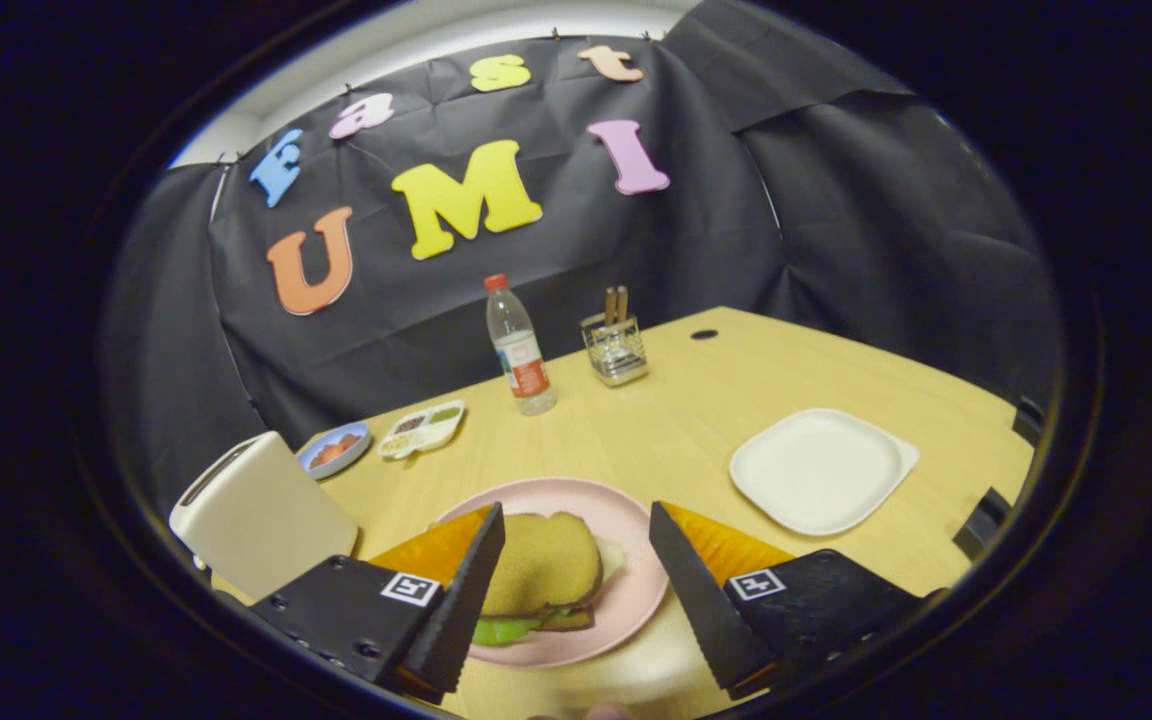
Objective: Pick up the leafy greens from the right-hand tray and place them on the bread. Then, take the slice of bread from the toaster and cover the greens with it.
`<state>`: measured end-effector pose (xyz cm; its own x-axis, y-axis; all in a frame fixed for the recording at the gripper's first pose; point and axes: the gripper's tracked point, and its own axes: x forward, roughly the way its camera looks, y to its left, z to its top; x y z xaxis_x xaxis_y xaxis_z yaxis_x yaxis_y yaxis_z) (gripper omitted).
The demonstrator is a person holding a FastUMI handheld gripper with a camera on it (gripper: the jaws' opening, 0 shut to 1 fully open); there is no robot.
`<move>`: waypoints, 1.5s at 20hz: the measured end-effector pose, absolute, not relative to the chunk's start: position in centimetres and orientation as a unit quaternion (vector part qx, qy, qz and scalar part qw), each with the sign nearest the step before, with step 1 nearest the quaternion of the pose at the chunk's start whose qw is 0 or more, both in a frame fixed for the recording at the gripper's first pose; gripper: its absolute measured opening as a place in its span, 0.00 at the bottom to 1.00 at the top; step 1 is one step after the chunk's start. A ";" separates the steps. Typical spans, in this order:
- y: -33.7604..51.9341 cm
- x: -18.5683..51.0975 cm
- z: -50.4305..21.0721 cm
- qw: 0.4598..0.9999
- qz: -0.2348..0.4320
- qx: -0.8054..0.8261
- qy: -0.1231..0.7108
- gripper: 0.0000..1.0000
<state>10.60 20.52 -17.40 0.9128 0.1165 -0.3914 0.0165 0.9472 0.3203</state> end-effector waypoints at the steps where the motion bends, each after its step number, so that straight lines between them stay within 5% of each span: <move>1: 20.1 10.4 -15.1 0.975 0.037 0.134 0.172 0.92; 7: 16.3 7.0 -4.5 0.998 0.049 0.026 0.018 0.95; 20: 9.1 -1.5 1.0 0.998 0.049 0.031 0.000 0.95; 30: 8.7 -1.5 2.3 0.998 0.046 0.040 -0.007 0.95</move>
